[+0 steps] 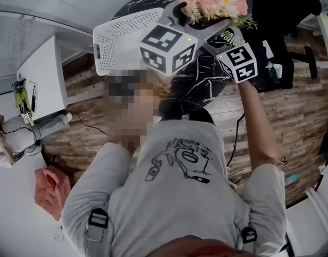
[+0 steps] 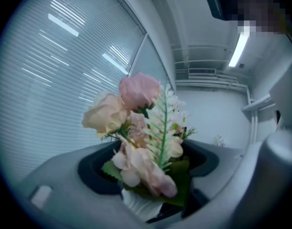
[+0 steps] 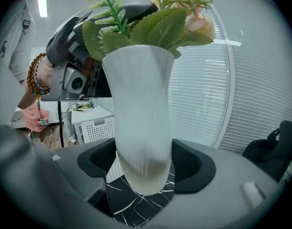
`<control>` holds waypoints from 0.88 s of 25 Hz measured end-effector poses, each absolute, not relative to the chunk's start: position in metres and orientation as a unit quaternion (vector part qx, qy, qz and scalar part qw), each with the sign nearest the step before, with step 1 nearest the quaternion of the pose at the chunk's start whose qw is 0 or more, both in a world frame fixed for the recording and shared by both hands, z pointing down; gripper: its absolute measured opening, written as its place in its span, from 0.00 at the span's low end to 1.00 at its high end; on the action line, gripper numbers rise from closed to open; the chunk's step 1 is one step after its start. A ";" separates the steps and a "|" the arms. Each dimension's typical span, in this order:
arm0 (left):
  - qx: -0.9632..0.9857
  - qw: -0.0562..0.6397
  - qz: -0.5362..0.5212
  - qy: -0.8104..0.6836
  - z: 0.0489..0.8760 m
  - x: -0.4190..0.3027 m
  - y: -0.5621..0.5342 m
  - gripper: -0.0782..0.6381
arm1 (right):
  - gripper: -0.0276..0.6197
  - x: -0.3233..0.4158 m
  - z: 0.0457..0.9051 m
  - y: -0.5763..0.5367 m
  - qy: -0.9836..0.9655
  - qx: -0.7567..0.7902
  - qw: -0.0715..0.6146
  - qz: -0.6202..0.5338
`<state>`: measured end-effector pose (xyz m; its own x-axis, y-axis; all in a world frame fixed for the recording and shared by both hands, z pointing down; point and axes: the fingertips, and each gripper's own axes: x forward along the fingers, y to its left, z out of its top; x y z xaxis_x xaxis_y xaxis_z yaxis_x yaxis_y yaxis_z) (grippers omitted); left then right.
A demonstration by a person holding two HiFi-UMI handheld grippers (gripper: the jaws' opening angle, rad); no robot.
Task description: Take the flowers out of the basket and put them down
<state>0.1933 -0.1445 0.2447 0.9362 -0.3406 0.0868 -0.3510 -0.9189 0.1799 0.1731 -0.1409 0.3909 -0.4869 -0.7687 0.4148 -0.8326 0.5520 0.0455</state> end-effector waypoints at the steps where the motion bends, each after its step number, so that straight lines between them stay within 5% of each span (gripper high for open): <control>1: 0.979 0.099 0.026 -0.177 0.249 0.194 -0.144 0.64 | 0.62 0.175 0.396 -0.140 -0.857 0.467 0.200 0.082; 22: 0.974 0.155 0.070 -0.149 0.378 0.225 -0.116 0.64 | 0.62 0.203 0.523 -0.109 -0.849 0.469 0.213 0.117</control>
